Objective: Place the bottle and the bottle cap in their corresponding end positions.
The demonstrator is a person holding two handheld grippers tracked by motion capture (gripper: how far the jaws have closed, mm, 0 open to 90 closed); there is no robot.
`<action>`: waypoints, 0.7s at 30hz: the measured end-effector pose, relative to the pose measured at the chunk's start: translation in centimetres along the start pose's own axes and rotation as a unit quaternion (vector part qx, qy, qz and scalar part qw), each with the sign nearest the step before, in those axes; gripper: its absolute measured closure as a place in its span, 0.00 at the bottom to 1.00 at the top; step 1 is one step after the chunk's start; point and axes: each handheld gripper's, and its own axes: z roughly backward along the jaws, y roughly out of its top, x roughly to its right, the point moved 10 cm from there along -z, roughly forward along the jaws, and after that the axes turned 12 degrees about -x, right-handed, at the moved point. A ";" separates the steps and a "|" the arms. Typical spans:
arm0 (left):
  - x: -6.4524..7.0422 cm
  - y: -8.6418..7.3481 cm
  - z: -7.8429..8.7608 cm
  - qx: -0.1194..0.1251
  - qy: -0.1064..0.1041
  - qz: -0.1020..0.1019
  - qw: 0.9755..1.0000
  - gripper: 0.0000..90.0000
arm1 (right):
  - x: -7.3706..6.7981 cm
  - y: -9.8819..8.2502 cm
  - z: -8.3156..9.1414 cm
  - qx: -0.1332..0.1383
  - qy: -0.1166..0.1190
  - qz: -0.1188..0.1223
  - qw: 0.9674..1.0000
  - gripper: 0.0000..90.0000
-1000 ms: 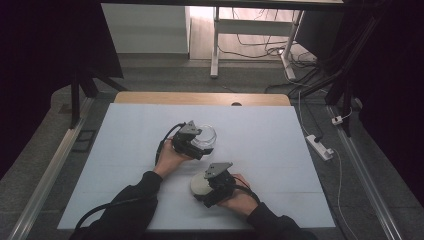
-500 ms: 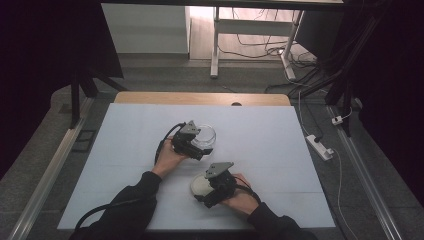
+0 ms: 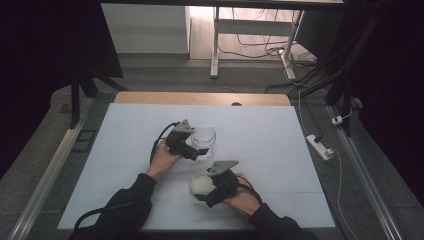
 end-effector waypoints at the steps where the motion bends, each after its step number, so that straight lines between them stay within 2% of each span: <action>1: 0.0 -0.1 0.2 0.001 0.002 0.002 1.000 0.00 | 0.0 0.1 0.1 0.003 -0.001 -0.001 1.000 0.01; 10: 0.0 -1.5 2.1 0.002 -0.008 0.030 1.000 0.00 | 0.0 0.3 1.5 0.019 -0.003 -0.010 1.000 0.01; 15: 0.5 -2.2 3.2 -0.006 -0.001 0.030 1.000 0.00 | 0.0 0.1 2.3 0.017 -0.008 -0.016 1.000 0.00; 21: 1.7 -3.1 4.8 -0.005 0.009 0.029 1.000 0.00 | 0.2 0.0 3.6 0.024 -0.014 -0.024 0.999 0.00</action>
